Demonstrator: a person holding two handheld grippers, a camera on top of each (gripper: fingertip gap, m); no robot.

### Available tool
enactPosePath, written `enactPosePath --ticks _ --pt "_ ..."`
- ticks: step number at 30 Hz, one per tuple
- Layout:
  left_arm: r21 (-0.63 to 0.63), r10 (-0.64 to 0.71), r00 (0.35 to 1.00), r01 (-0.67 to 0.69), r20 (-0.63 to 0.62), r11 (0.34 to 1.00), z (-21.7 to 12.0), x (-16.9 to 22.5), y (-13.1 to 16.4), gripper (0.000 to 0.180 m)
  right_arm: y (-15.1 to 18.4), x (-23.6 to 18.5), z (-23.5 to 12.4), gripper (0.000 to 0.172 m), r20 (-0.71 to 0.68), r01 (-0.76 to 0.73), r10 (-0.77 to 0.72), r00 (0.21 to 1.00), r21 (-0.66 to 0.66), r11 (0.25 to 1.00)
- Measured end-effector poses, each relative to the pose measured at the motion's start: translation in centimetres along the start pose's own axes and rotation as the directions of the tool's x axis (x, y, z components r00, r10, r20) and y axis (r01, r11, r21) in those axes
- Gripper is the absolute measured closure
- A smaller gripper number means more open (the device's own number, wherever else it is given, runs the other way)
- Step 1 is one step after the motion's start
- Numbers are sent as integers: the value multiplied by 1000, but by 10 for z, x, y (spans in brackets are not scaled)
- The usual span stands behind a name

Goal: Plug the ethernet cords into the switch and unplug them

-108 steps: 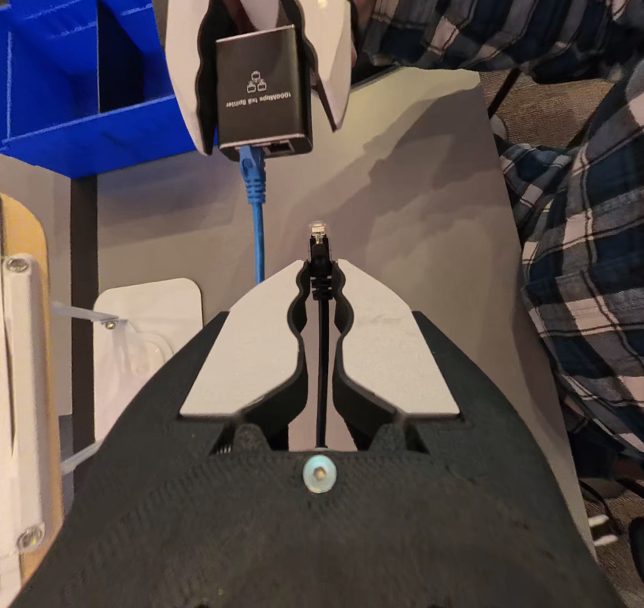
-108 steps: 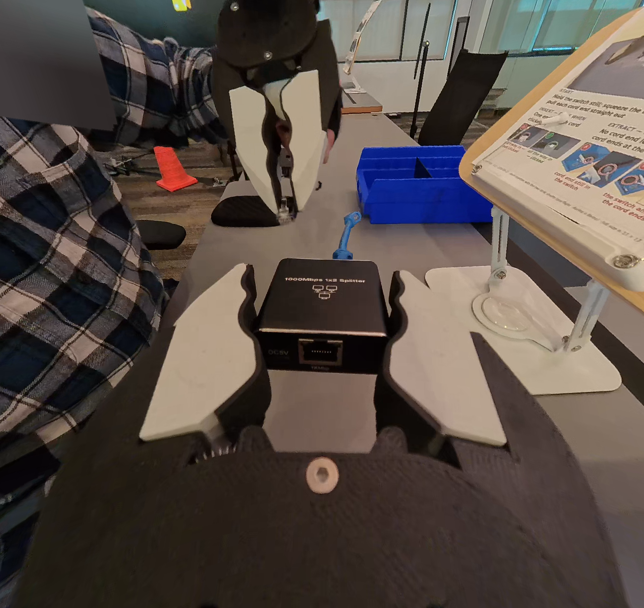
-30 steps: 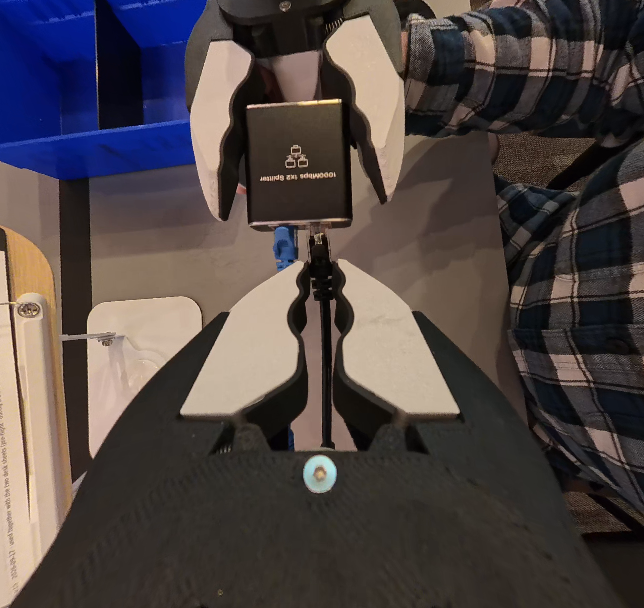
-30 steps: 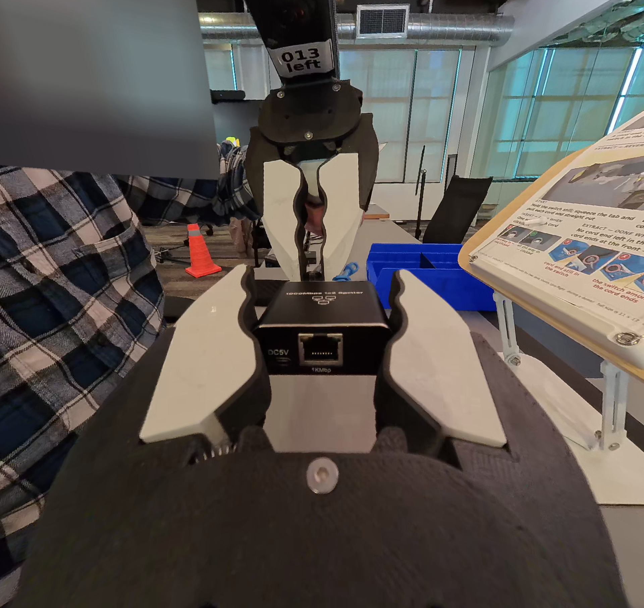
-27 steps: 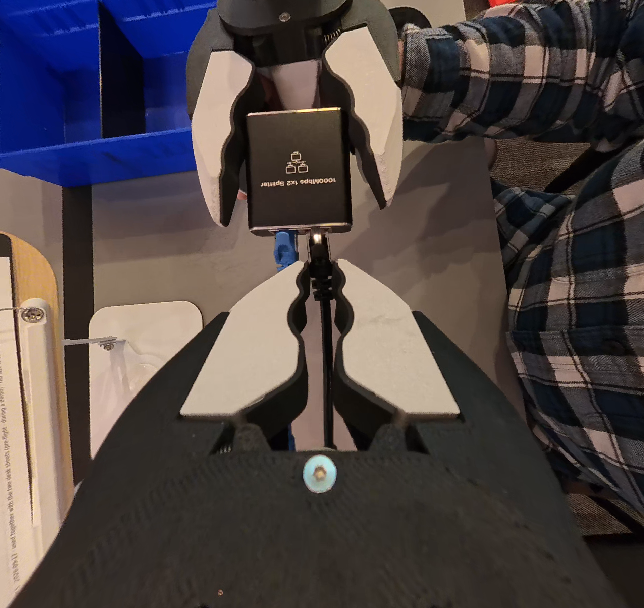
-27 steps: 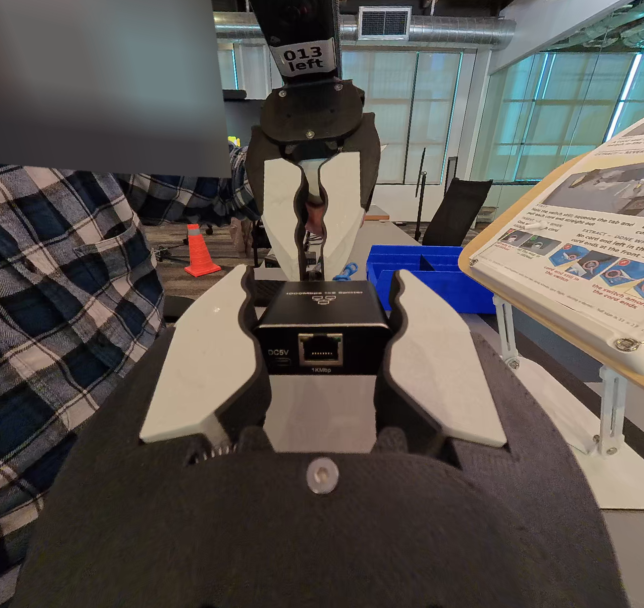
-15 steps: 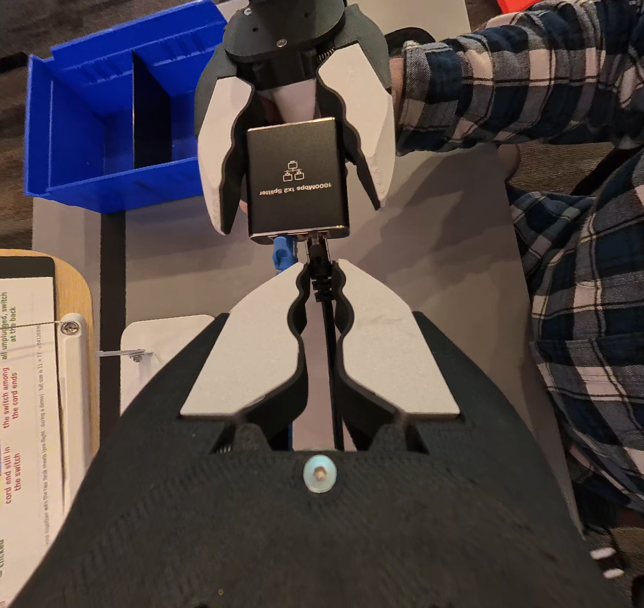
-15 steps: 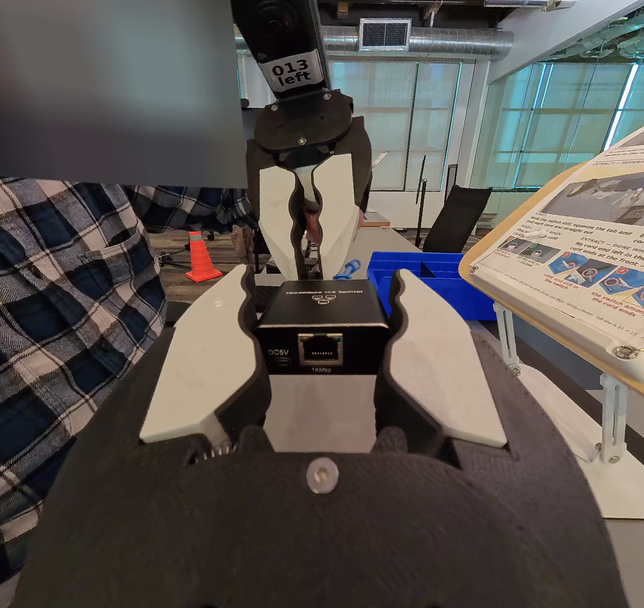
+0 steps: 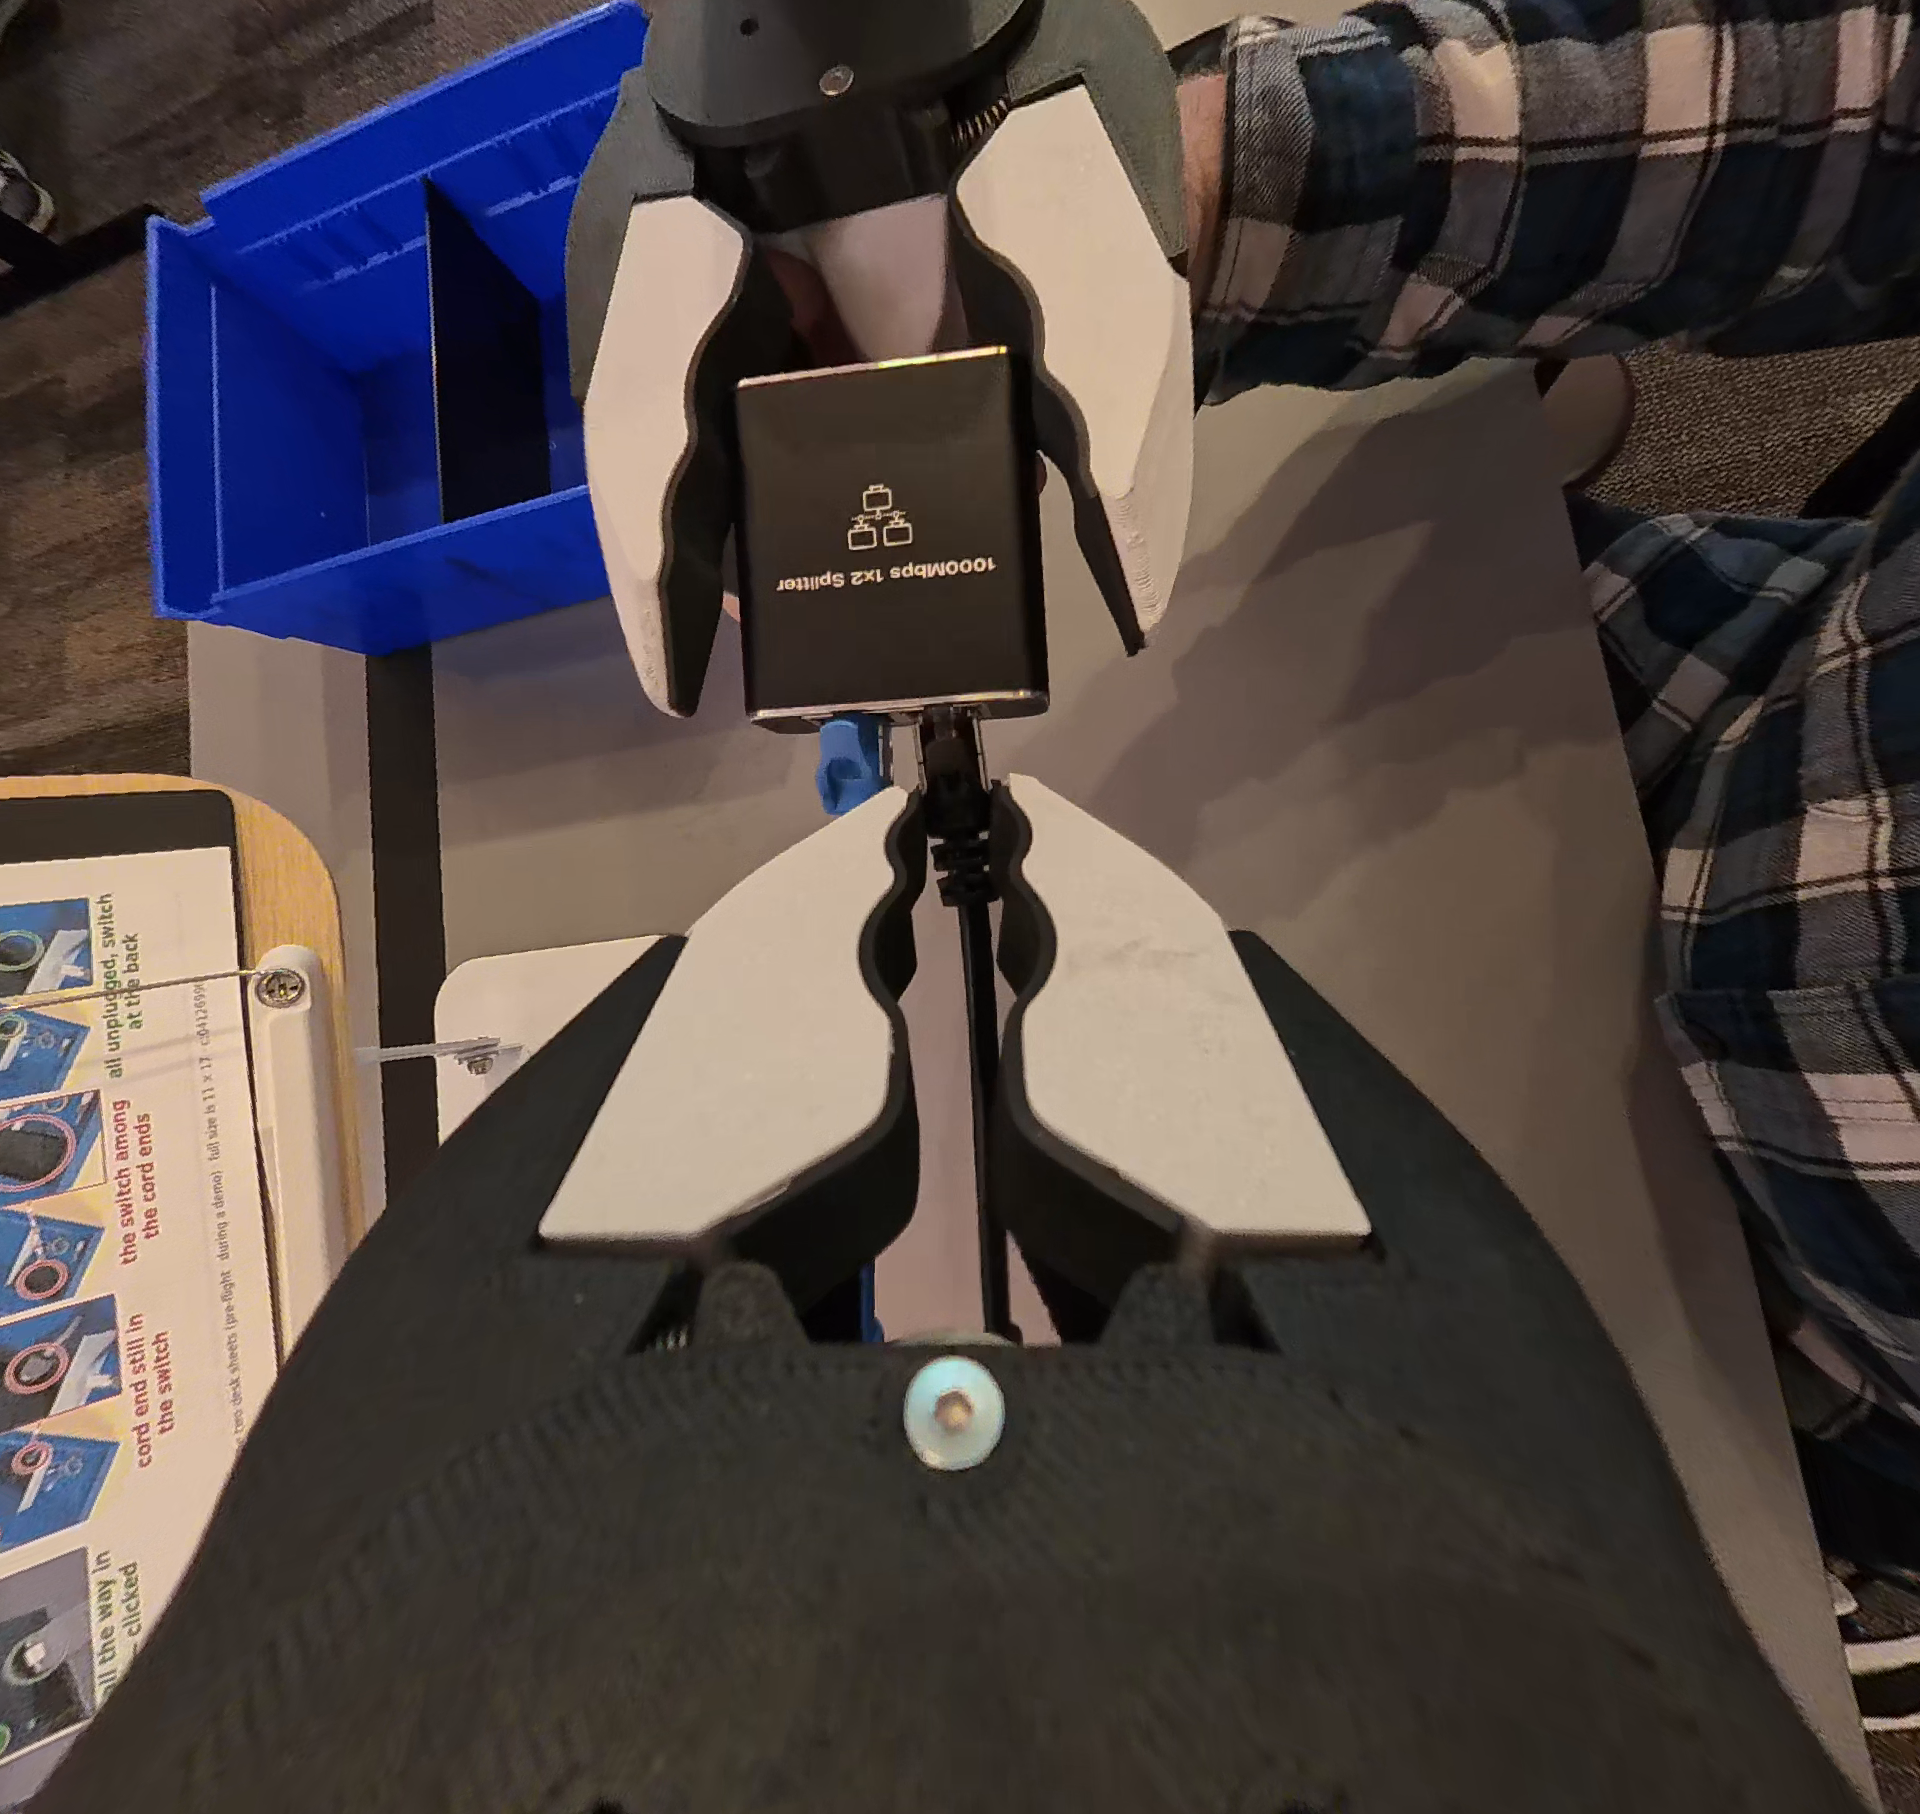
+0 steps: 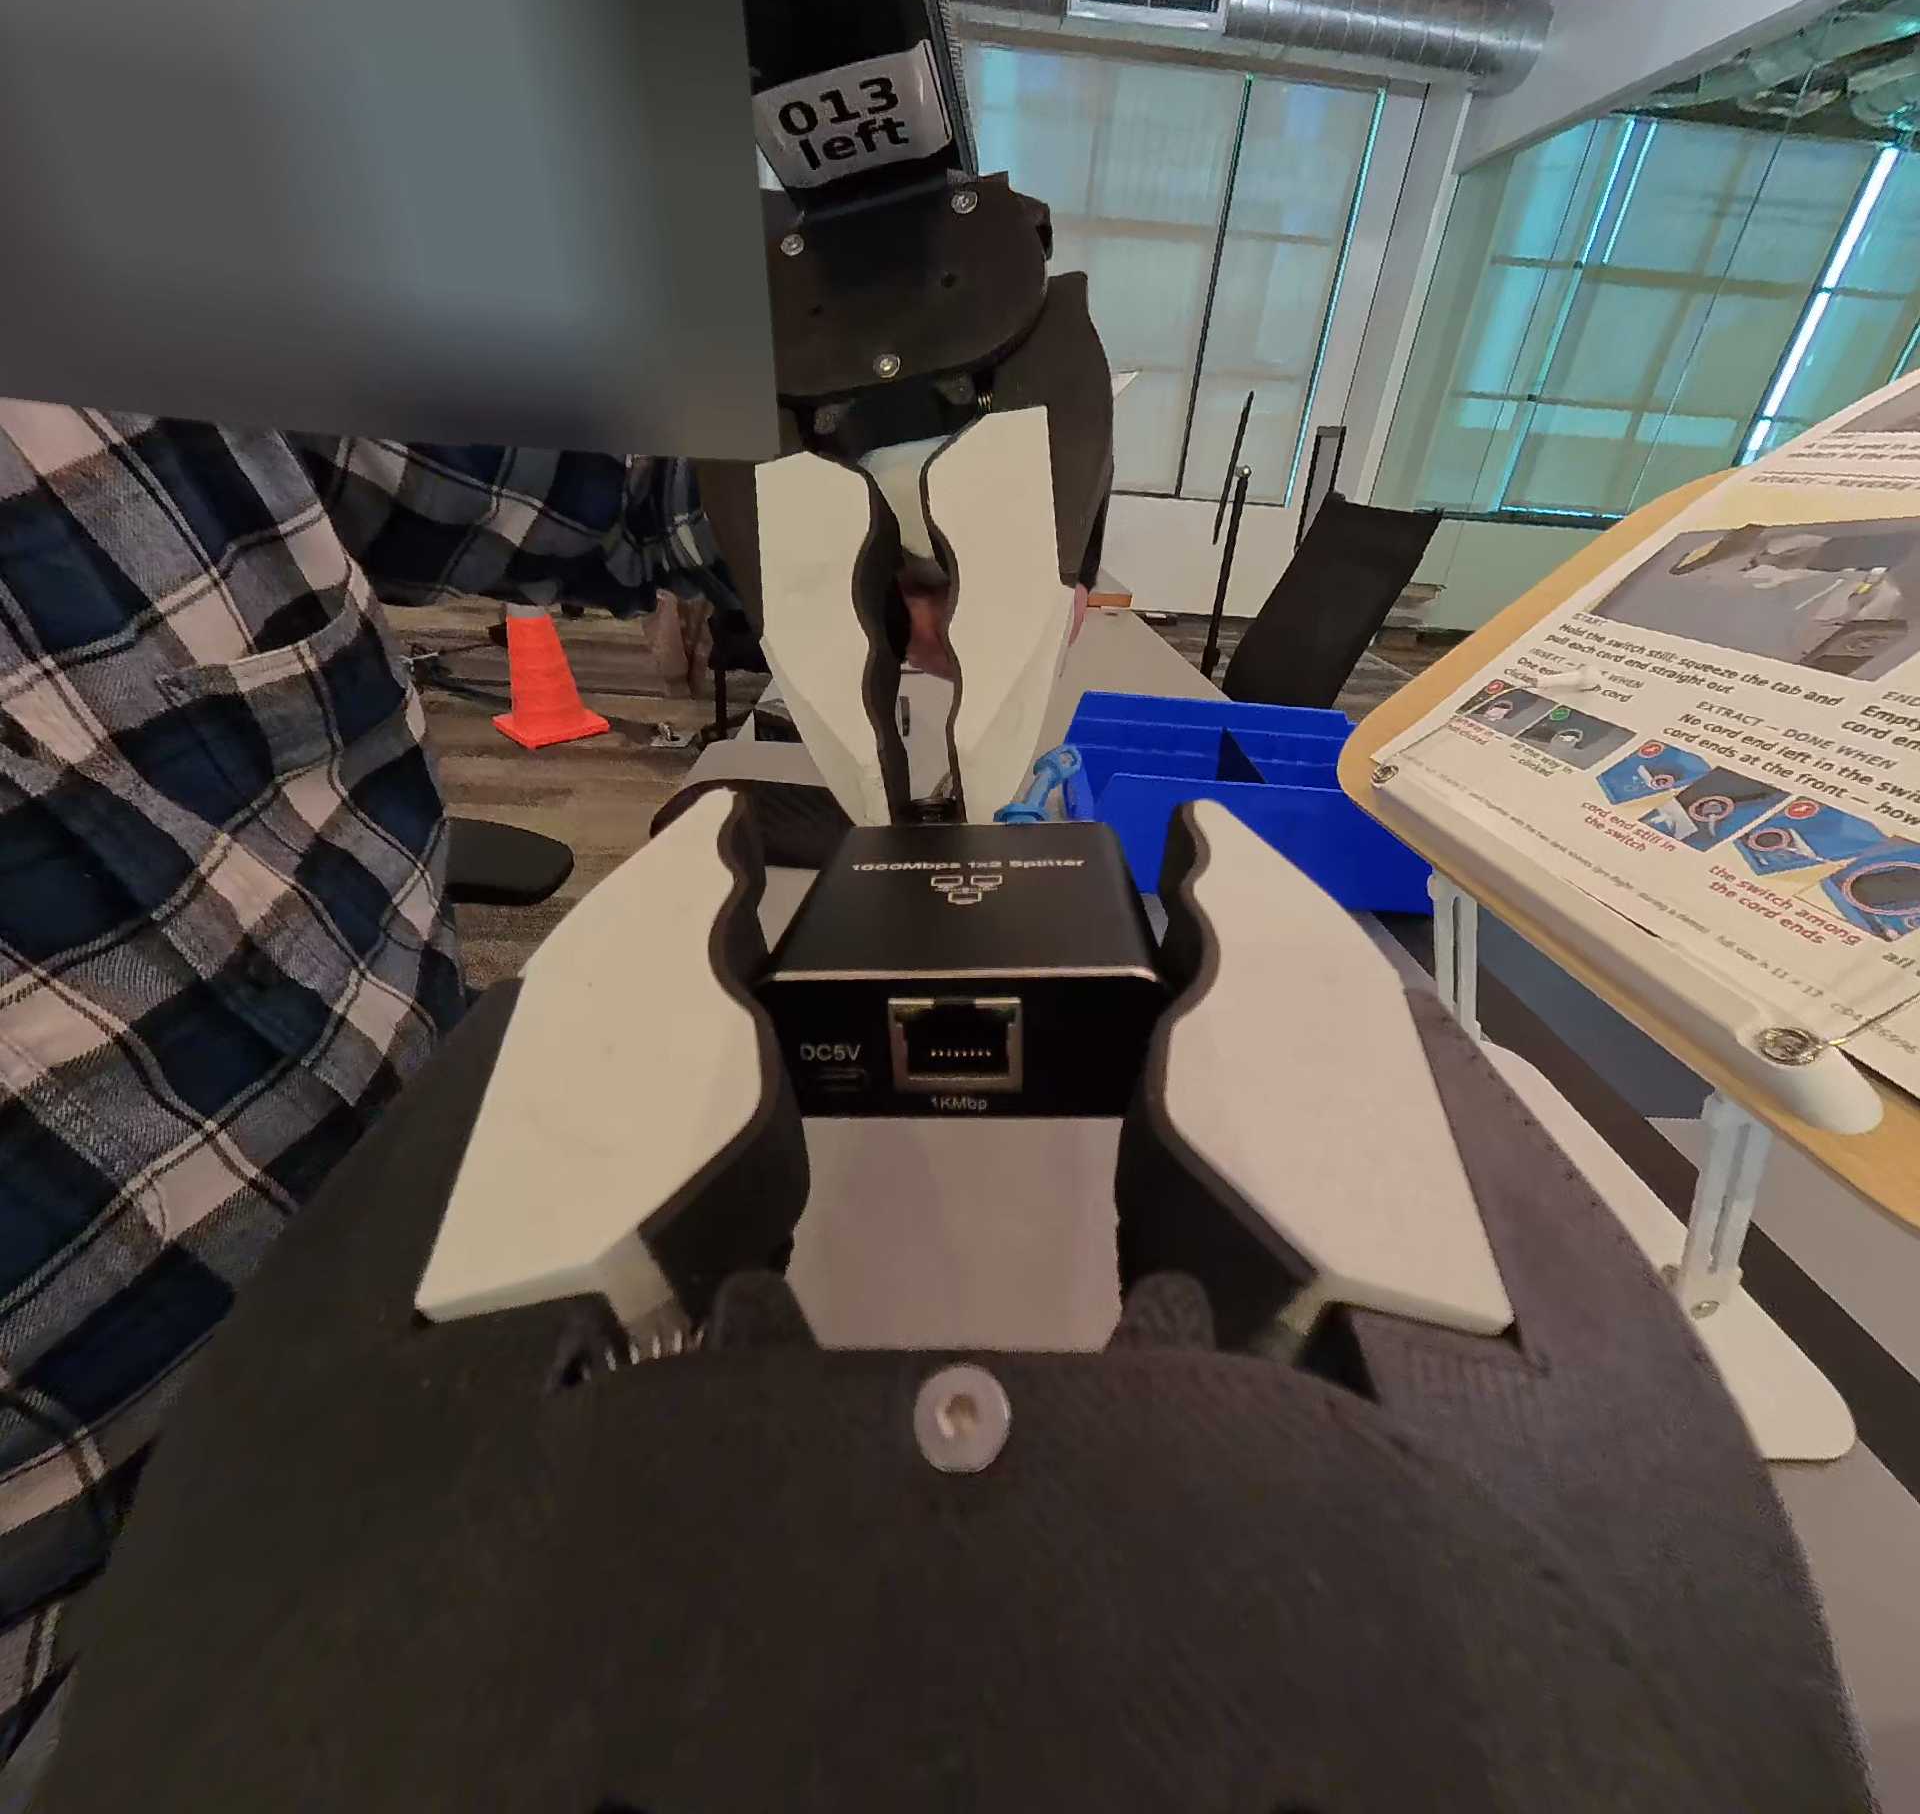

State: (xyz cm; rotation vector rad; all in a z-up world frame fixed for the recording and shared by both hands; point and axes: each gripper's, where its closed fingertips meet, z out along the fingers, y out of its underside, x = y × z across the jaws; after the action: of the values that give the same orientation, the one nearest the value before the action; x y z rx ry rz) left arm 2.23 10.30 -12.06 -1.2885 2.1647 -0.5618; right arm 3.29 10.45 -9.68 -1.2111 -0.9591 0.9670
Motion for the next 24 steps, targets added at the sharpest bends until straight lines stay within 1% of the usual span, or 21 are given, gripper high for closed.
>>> enactPosePath --ticks 7,11,16,24 --pt "-25 24 999 -23 32 999 1 -2 3 170 2 1 2 96 -18 11 -12 1000 -21 1000" --pt "-21 65 995 -64 80 998 -1 -6 -2 169 -5 4 -1 96 -20 -14 15 1000 38 999" --pt "-36 115 984 -111 137 993 -2 -10 -4 168 -11 8 -2 96 -41 -19 21 999 56 998" --pt "-58 156 972 -148 175 987 -5 -14 -8 168 -15 9 -3 96 -55 -19 24 998 73 997"
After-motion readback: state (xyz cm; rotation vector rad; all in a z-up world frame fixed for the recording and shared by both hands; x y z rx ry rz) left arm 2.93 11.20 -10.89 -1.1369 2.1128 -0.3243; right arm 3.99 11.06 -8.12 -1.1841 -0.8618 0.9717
